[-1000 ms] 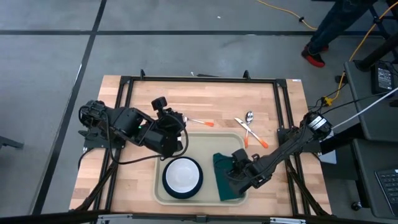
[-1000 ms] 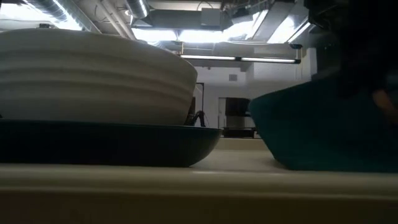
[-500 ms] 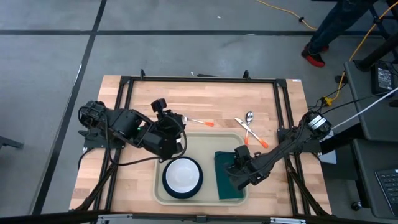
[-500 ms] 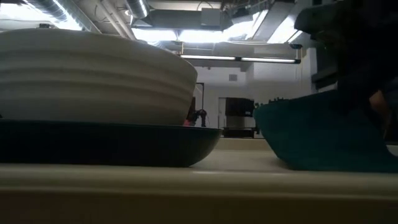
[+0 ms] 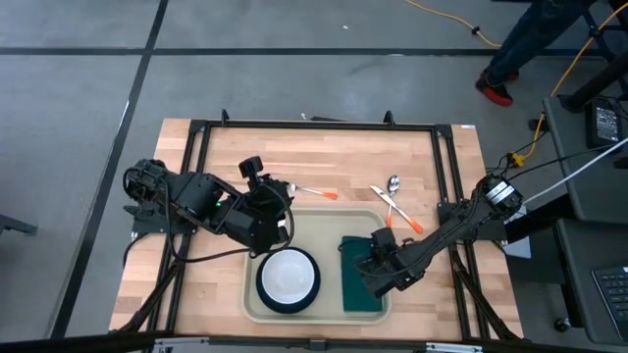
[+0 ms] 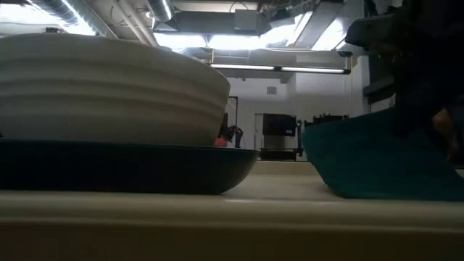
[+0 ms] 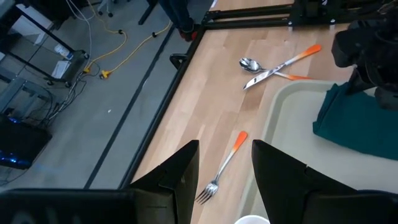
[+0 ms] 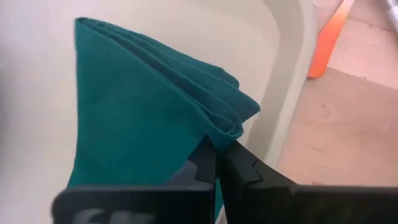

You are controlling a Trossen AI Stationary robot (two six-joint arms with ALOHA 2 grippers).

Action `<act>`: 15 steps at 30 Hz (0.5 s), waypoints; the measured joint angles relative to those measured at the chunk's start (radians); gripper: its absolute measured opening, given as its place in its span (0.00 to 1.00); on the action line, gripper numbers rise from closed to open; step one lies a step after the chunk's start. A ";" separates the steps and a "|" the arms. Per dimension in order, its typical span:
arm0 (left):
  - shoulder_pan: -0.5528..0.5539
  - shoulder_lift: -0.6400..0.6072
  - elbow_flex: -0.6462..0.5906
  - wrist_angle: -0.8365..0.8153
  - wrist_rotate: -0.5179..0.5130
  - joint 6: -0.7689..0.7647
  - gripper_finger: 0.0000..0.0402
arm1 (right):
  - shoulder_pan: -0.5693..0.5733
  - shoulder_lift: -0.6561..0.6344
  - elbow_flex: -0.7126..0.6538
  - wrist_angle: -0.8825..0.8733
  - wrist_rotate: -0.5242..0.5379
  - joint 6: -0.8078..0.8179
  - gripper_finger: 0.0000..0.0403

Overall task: Set up tray
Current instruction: Put the dark green napkin on the brown serving tray to the right of the black plate

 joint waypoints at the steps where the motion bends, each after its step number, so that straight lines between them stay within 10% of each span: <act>1: 0.000 0.000 0.000 0.000 0.000 0.000 0.36 | 0.000 0.000 0.000 -0.003 -0.001 0.000 0.02; 15: 0.000 0.000 0.000 0.000 0.000 0.000 0.36 | -0.006 0.000 0.000 0.000 -0.017 -0.050 0.08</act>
